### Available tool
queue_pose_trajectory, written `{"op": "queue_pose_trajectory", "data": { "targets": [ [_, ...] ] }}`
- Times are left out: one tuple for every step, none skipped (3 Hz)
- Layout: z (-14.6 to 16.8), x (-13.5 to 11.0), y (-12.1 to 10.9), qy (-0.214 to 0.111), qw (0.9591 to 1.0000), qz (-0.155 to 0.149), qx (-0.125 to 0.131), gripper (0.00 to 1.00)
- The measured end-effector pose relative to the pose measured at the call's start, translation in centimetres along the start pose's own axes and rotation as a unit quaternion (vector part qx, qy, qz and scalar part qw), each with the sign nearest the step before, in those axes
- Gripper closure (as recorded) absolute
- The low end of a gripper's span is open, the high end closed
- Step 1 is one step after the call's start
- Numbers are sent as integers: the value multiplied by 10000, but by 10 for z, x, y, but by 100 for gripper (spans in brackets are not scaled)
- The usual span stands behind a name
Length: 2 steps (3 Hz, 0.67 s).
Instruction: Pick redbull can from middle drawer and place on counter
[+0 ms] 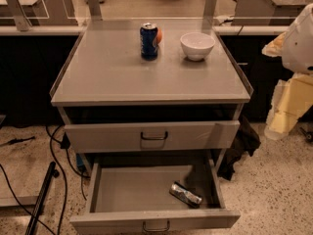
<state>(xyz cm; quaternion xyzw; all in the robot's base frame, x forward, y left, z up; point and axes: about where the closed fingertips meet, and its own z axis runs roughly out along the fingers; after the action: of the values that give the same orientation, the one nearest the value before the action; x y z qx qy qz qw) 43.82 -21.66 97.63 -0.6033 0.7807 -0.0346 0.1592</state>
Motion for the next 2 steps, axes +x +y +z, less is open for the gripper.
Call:
{"op": "queue_pose_trajectory", "data": {
  "targets": [
    [0, 0, 0, 0, 10000, 0, 0, 0],
    [0, 0, 0, -1, 10000, 1, 0, 13]
  ]
}}
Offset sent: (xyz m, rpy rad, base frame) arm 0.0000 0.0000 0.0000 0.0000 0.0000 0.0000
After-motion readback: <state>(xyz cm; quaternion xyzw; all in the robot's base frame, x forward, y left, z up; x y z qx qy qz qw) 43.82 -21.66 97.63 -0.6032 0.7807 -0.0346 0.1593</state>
